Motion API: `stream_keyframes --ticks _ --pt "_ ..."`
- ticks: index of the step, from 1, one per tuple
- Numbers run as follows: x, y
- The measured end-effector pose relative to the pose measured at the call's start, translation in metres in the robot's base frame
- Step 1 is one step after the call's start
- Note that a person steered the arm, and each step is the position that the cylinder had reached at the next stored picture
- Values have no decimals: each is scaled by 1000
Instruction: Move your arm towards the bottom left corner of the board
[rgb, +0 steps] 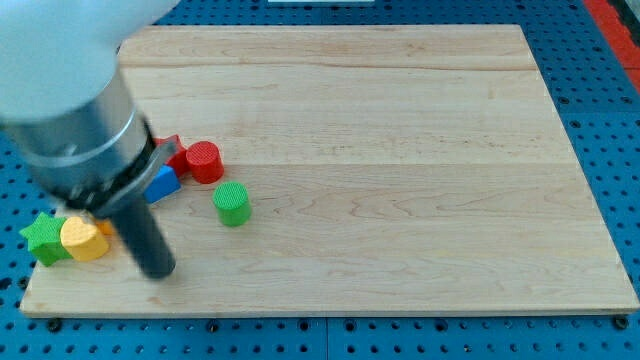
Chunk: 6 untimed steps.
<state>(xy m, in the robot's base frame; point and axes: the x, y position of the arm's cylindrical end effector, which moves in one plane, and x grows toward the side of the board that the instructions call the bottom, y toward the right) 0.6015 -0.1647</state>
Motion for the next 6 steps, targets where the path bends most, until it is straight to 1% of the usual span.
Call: stream_keyframes --ticks 1,2,3,4,5,6 --pt "17 -40" --pt "7 -140" --pt "-25 -139" --pt "-69 -110" --pt "-71 -76" --pt "-57 -57"
